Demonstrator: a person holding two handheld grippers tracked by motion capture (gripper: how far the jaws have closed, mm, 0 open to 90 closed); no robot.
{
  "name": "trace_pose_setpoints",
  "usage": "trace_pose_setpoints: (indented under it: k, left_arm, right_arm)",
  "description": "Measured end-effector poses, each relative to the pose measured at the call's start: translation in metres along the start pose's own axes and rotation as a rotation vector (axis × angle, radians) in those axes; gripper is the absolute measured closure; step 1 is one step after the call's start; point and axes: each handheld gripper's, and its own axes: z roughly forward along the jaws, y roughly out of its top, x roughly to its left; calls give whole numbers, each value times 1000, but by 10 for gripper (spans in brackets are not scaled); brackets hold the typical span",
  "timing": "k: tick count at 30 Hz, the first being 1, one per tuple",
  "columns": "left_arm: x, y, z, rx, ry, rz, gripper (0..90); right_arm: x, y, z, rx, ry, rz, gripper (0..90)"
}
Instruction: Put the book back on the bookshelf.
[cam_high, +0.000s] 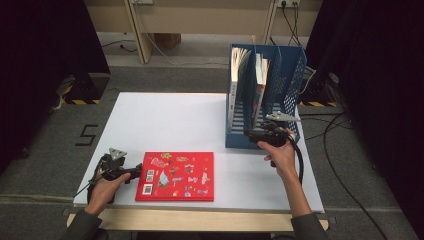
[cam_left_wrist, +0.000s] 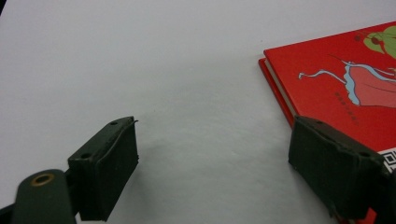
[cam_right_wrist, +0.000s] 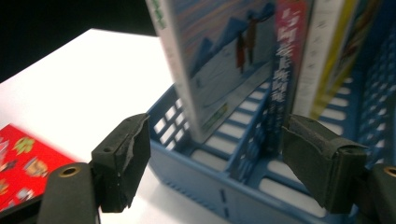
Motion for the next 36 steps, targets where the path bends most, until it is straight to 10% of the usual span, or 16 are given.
trace_pose_setpoints:
  k: [36]
  left_arm:
    - [4, 0, -1, -5, -6, -4, 150]
  right_arm:
    - [47, -44, 10, 115, 94, -11, 223]
